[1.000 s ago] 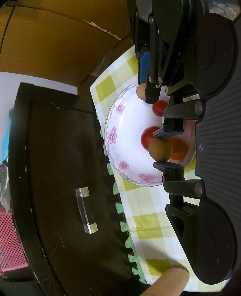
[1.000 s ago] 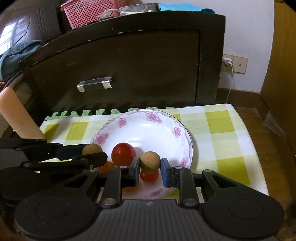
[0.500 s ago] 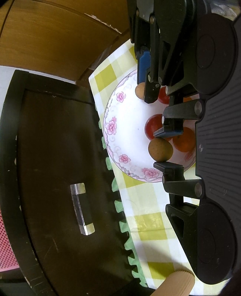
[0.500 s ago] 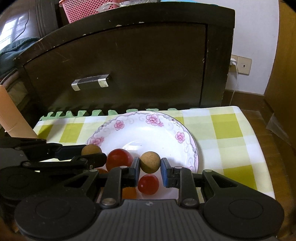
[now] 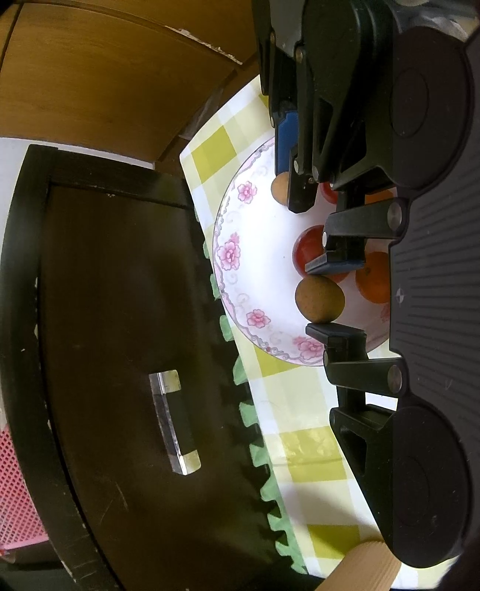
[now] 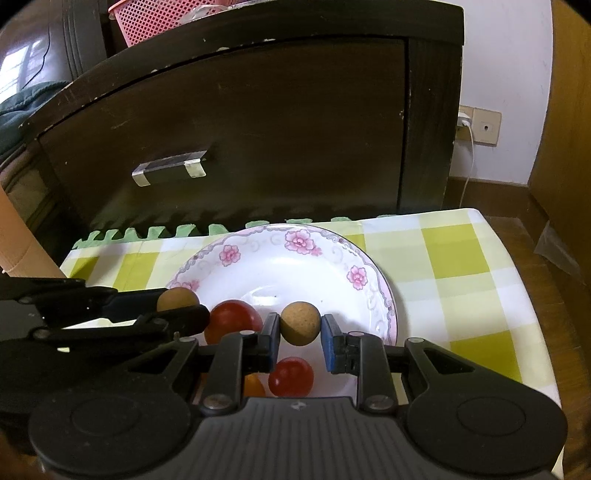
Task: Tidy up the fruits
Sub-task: 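Lower both brown fruits into the bowl and open both tools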
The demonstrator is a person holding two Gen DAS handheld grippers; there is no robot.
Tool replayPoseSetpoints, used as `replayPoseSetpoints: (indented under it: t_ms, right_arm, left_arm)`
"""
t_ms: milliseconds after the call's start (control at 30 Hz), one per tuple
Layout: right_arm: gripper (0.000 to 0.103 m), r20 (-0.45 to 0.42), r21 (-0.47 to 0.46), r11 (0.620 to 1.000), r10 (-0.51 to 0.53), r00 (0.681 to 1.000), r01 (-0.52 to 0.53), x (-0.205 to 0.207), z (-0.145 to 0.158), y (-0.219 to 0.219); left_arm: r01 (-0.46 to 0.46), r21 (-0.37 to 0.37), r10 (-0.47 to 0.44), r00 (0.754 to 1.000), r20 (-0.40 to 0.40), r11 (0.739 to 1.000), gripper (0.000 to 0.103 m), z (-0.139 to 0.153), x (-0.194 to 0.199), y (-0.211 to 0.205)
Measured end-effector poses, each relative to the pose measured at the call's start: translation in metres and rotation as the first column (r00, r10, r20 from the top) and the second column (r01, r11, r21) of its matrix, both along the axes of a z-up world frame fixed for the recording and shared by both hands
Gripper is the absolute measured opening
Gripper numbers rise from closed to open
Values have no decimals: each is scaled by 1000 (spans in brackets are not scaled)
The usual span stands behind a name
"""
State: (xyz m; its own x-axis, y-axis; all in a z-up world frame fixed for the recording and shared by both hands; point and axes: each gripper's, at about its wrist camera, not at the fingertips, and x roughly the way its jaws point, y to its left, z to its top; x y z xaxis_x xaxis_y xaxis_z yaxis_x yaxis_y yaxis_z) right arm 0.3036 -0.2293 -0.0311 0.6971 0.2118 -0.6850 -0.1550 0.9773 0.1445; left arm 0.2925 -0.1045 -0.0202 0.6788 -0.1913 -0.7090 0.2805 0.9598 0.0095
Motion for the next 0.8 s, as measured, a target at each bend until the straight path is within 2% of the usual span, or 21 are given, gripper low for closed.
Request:
replayPoseSetpoints:
  t_ms: [600, 800]
  right_arm:
    - [25, 4, 56, 998, -33, 999, 33, 4, -3, -5]
    - [25, -4, 76, 996, -48, 999, 48, 5, -2, -8]
  left_arm:
    - [4, -12, -4, 1000, 15, 1000, 35, 1, 9, 1]
    - [5, -20, -4, 1000, 14, 1000, 42, 2, 12, 1]
